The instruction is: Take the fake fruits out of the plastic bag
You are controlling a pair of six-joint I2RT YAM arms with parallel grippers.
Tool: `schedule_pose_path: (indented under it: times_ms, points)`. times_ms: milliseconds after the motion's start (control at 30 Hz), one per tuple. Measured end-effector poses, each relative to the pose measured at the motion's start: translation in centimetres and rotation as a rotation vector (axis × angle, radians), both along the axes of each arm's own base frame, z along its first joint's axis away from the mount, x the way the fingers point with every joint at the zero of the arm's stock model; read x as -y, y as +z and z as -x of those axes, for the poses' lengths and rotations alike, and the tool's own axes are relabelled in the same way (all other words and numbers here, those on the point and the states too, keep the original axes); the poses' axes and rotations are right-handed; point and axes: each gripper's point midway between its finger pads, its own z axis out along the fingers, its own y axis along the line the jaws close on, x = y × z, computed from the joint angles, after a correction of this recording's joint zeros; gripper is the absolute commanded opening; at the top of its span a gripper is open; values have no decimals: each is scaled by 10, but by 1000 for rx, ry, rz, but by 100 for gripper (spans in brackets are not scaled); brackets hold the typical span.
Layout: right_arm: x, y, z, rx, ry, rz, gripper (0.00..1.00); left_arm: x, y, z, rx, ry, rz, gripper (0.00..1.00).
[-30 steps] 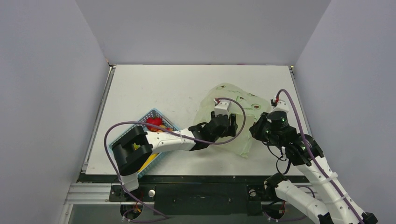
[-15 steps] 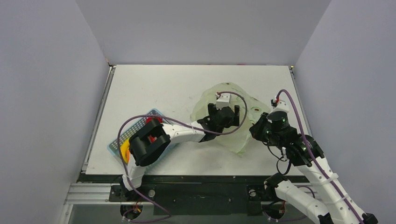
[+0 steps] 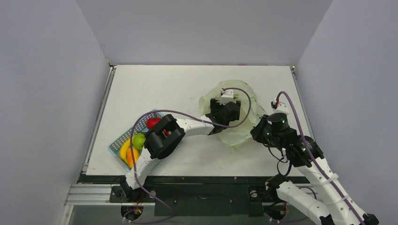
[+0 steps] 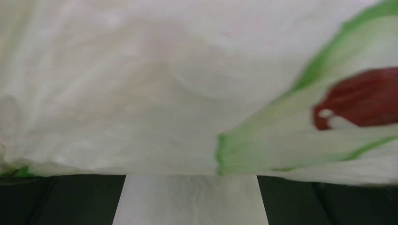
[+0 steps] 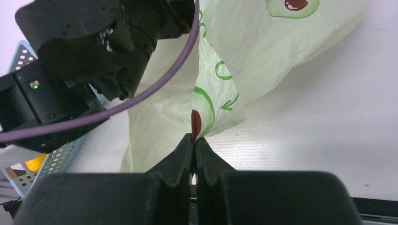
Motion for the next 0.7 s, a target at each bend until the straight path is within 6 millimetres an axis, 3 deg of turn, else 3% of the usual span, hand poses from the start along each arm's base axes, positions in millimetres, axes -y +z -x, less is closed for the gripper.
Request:
schedule_pose_path:
  times_ms: [100,200,267,400,533,700]
  points:
    - [0,-3,1,-8,3,3,0,-2,-7,-12,1,13,-16,76]
    - [0,-3,1,-10,6,2,0,-4,-13,-22,10,8,-35,68]
    - [0,-4,1,-10,6,3,0,-2,-15,-26,19,-17,-44,48]
    - [0,-5,2,-15,7,8,0,6,-12,-29,47,-86,-35,31]
    - [1,-11,4,-29,7,15,0,8,-15,-17,53,-160,-10,18]
    - [4,-23,8,-51,6,29,0,2,0,7,27,-244,29,12]
